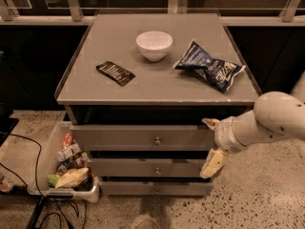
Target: Open top drawer
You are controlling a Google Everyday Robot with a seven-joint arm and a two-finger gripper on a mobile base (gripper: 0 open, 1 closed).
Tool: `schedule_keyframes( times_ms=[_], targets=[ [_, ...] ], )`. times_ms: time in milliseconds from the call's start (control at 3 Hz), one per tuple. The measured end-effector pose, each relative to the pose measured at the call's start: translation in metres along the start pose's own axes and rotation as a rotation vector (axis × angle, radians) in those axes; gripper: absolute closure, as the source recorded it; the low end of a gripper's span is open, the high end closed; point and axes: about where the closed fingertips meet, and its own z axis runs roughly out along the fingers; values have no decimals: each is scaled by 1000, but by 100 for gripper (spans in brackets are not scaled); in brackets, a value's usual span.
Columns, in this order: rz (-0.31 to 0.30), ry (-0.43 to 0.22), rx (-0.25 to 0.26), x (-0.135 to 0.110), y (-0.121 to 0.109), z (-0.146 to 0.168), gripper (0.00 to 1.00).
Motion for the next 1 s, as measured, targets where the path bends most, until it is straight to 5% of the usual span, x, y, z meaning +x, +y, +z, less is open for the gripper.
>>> schedule_keyframes(
  times_ms=[1000],
  targets=[
    [-3,-13,35,9,-29,33,0]
  ],
)
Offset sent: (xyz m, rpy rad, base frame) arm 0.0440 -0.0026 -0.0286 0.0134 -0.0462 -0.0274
